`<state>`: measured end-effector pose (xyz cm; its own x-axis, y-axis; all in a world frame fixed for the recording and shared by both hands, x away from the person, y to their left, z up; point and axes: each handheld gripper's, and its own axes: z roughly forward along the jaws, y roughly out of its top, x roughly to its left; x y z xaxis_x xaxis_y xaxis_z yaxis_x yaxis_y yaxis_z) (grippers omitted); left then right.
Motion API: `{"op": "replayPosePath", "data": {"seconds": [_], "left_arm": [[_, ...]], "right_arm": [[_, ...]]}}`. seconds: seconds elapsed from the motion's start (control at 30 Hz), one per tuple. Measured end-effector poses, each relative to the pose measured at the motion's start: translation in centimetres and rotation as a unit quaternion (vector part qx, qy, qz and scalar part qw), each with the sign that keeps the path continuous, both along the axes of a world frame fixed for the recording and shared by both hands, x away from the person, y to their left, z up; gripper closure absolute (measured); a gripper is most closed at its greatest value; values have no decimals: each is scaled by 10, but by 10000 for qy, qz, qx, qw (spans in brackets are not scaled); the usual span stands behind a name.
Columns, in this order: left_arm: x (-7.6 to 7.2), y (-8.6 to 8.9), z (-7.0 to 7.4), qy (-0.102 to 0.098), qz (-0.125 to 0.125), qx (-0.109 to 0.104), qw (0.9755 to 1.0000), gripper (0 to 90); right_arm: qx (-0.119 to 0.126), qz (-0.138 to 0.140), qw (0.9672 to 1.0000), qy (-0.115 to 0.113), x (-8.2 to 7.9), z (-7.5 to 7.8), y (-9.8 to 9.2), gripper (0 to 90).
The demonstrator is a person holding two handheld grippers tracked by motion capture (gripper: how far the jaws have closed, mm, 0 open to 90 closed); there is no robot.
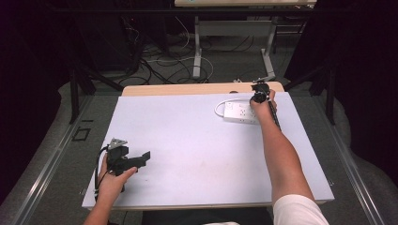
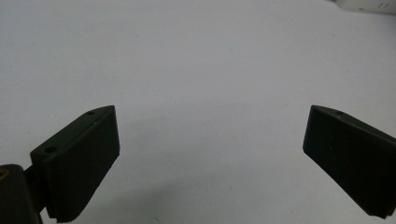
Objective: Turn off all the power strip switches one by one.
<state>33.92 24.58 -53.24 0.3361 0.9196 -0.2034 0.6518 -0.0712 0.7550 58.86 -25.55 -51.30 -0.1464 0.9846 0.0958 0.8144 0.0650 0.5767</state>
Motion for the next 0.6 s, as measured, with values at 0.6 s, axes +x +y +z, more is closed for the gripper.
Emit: {"op": "replayPosePath", "data": {"seconds": [0.6], "left_arm": [[0, -1, 0, -10, 2, -1, 10000, 38]], "right_arm": [[6, -161, 9999, 15, -3, -1, -16, 900]]}}
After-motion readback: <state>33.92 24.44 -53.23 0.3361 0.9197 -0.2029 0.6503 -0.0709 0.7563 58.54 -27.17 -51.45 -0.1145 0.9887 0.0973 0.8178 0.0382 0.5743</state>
